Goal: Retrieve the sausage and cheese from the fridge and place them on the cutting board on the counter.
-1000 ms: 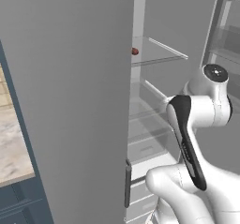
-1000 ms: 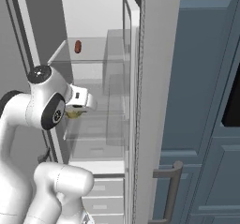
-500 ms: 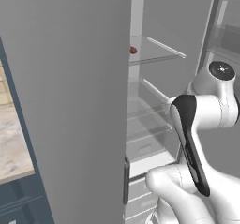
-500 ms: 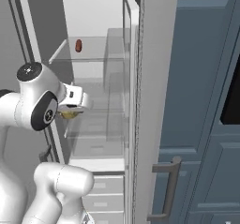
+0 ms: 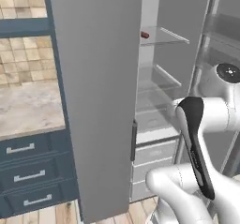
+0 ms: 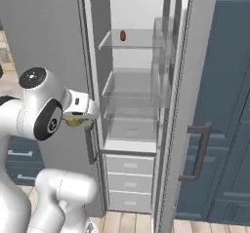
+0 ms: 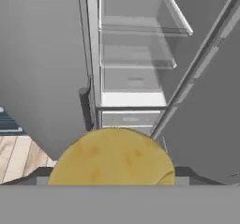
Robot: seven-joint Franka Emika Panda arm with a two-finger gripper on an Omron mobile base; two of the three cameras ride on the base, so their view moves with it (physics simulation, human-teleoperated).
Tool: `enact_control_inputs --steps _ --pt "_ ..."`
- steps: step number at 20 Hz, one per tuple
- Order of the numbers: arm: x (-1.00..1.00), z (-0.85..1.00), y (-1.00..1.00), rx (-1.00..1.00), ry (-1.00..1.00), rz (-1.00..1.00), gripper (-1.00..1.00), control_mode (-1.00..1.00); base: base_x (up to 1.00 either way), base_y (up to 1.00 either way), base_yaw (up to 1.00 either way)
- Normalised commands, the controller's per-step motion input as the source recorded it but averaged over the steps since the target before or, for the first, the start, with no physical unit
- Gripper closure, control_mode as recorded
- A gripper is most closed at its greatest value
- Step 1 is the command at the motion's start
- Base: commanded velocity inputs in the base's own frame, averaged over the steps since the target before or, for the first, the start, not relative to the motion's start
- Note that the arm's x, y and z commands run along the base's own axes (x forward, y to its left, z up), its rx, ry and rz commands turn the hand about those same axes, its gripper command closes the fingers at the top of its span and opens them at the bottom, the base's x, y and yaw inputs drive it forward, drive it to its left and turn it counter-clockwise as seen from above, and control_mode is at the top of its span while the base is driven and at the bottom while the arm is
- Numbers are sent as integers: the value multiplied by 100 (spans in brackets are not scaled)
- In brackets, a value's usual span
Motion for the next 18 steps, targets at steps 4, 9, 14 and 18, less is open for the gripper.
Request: enact_control_inputs --steps 4,9,14,18 --pt "0 0 0 0 0 0 100 100 -29 100 74" --pt "0 0 0 0 0 0 100 100 -2 100 62" --pt "0 0 0 0 0 0 100 100 27 100 53" --pt "0 0 0 0 0 0 100 100 53 82 39"
